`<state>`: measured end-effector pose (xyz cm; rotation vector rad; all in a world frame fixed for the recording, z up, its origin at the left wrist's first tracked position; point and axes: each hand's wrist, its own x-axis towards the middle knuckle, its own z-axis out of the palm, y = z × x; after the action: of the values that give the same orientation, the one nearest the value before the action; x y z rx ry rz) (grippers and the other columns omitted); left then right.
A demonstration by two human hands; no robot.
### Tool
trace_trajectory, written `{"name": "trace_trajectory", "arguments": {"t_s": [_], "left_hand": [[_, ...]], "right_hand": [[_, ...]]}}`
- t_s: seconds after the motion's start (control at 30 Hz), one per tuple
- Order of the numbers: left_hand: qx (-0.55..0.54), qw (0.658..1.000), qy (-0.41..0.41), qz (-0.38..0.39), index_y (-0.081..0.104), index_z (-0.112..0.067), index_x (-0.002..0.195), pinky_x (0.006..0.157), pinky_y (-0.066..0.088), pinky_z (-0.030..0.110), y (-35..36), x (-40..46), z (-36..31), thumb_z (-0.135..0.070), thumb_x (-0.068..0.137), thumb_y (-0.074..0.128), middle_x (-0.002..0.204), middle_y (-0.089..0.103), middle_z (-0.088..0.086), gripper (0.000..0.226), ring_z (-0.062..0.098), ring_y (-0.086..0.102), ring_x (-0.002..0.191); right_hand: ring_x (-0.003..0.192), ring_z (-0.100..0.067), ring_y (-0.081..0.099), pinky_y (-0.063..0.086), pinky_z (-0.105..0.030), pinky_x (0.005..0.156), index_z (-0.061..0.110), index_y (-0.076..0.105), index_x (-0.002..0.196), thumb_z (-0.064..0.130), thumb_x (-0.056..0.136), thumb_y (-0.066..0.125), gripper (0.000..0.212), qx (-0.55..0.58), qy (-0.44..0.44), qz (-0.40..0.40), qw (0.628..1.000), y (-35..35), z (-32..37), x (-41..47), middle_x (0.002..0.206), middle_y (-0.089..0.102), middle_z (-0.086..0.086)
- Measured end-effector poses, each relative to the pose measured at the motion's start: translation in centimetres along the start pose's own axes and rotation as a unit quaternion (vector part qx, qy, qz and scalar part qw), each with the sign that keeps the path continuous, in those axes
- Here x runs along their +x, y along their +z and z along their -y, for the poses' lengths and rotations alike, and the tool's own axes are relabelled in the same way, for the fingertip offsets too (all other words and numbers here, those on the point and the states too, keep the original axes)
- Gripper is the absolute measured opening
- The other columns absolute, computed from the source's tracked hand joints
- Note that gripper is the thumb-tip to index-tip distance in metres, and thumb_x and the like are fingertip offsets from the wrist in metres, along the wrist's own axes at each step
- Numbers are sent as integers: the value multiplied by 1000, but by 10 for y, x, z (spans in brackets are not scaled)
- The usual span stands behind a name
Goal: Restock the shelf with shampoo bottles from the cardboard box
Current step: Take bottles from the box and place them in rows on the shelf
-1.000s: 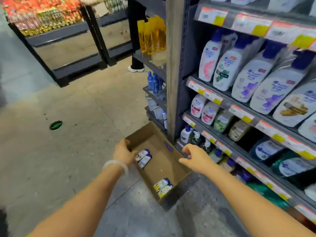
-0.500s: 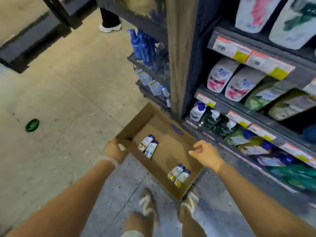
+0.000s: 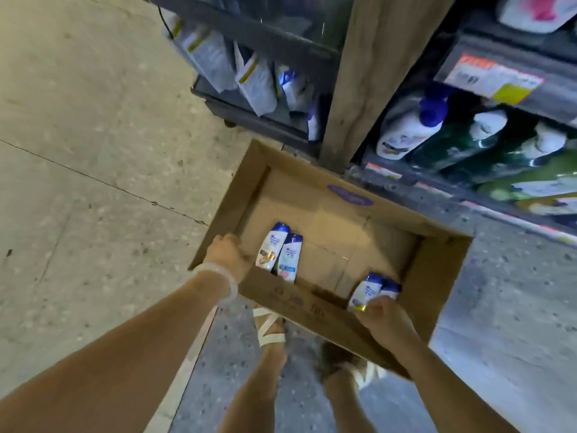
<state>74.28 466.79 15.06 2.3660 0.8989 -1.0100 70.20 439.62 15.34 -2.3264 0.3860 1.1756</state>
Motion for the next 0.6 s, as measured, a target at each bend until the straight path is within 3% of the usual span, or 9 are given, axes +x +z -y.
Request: {"name": "trace_trajectory", "arguments": {"t_s": [0.07, 0.13, 0.23, 0.37, 0.47, 0.53, 0.6], "left_hand": [[31, 999, -10, 24, 56, -6, 118, 94, 47, 41, 20, 37, 14, -21, 82, 58, 118, 57, 17, 38, 32, 56, 105], [37, 998, -13, 41, 55, -9, 119, 96, 47, 41, 46, 75, 22, -23, 83, 60, 119, 58, 14, 39, 30, 56, 106], [51, 997, 15, 51, 49, -10, 125, 92, 46, 37, 94, 132, 24, -24, 81, 66, 122, 57, 13, 49, 29, 56, 109], [-48, 996, 10, 76, 42, -4, 121, 77, 43, 33, 155, 196, 25, -18, 72, 77, 118, 56, 15, 63, 27, 56, 100], [-27, 996, -7, 80, 44, -6, 113, 86, 49, 38, 194, 223, 25, -26, 55, 88, 114, 58, 15, 76, 29, 59, 102], [6, 998, -24, 61, 40, -10, 115, 90, 49, 38, 212, 232, 31, -30, 42, 91, 114, 53, 10, 92, 26, 56, 104], [-11, 998, -23, 51, 41, -11, 114, 89, 51, 41, 220, 237, 38, -27, 37, 92, 112, 55, 9, 94, 27, 58, 101]], "right_hand": [[100, -24, 62, 48, -28, 83, 11, 61, 110, 34, 81, 65, 38, 7, 48, 50, 998, 43, 9, 28, 107, 66, -13], [110, -25, 56, 44, -33, 90, 11, 51, 117, 36, 85, 59, 41, 37, 66, 72, 995, 82, 10, 64, 119, 61, -8], [115, -24, 52, 42, -32, 92, 13, 46, 123, 35, 84, 62, 47, 75, 59, 35, 995, 133, 11, 128, 125, 56, -7], [120, -28, 49, 42, -32, 93, 9, 34, 132, 33, 83, 65, 63, 125, 68, 28, 989, 186, 14, 206, 133, 50, -13], [118, -31, 50, 40, -32, 88, 4, 33, 129, 31, 76, 73, 73, 182, 73, 54, 979, 217, 20, 244, 131, 50, -16], [115, -31, 52, 42, -34, 87, 7, 35, 126, 29, 69, 79, 75, 216, 107, 31, 970, 234, 27, 257, 127, 51, -14], [112, -31, 53, 44, -36, 87, 8, 37, 123, 27, 70, 78, 69, 196, 129, -5, 972, 247, 32, 262, 125, 51, -14]]}}
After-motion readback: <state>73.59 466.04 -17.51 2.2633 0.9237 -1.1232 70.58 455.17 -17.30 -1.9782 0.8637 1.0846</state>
